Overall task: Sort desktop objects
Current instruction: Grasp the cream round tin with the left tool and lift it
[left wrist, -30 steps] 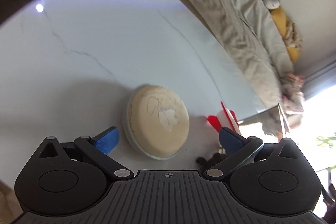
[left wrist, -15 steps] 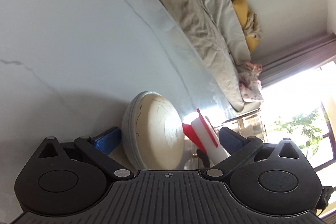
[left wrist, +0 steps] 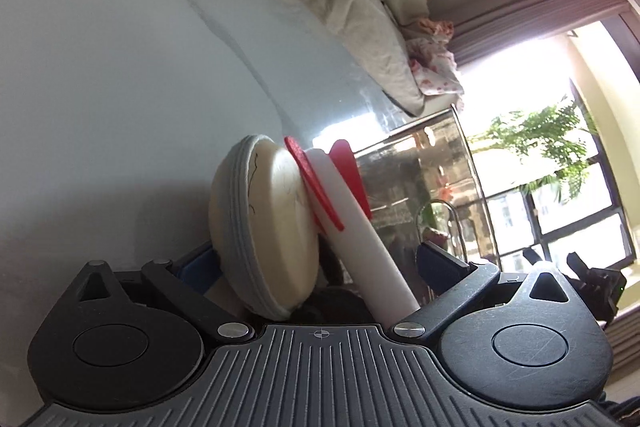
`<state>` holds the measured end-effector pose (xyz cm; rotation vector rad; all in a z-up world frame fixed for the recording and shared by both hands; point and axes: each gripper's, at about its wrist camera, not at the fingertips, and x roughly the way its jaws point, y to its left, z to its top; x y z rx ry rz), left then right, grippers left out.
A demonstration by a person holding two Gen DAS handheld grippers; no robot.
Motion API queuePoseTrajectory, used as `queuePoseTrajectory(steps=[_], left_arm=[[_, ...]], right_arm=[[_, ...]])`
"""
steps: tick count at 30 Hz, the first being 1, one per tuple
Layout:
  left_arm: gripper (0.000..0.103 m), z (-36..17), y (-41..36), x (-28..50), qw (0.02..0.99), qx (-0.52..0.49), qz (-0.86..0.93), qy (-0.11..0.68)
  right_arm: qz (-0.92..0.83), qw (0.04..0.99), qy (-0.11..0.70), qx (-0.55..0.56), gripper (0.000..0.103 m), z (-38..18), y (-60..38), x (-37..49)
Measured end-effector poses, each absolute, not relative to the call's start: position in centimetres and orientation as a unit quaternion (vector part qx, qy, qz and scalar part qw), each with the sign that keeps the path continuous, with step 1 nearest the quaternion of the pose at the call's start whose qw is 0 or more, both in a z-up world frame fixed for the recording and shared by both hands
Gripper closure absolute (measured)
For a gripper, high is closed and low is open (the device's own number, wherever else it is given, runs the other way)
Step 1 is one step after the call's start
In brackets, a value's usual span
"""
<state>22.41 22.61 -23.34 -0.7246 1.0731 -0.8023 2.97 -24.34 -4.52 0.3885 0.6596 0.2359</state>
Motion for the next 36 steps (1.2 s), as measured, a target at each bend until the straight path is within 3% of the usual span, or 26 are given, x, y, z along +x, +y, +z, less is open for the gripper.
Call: queuePoseTrajectory(steps=[1, 2, 3, 5, 16, 22, 29, 36], left_arm=[[0.004, -23.4, 22.5, 22.5, 0.729, -0.334, -0.345, 0.488], [0.013, -23.5, 22.5, 22.6, 0.734, -0.34, -0.327, 0.489], [0.038, -23.7, 22.4, 22.8, 0.738, -0.346, -0.305, 0.492], [0.055, -24.0, 22.2, 23.4, 0.746, -0.358, -0.255, 0.5], [0.059, -19.8, 22.2, 22.5, 0.777, -0.361, -0.193, 0.479], [0.06, -10.5, 23.1, 20.2, 0.816, -0.329, -0.207, 0.428], [0.06, 0.2, 15.9, 18.0, 0.843, -0.257, -0.263, 0.391], [0.06, -3.0, 3.5, 18.1, 0.81, -0.148, -0.293, 0.487]], right_arm=[[0.114, 0.921, 0.321, 0.189, 0.0, -4.7, -24.3, 3.2], [0.116, 0.92, 0.321, 0.192, 0.0, -4.9, -24.4, 3.2], [0.117, 0.919, 0.322, 0.195, 0.0, -5.0, -24.4, 3.1], [0.119, 0.917, 0.322, 0.201, 0.0, -5.3, -24.5, 3.0], [0.108, 0.918, 0.313, 0.218, 0.0, -5.3, -26.0, 1.3], [0.076, 0.926, 0.3, 0.218, 0.0, -4.8, -28.2, 0.5], [0.034, 0.923, 0.296, 0.242, 0.0, -5.5, -31.9, -0.6], [0.019, 0.921, 0.295, 0.255, 0.0, -6.7, -34.8, -2.0]])
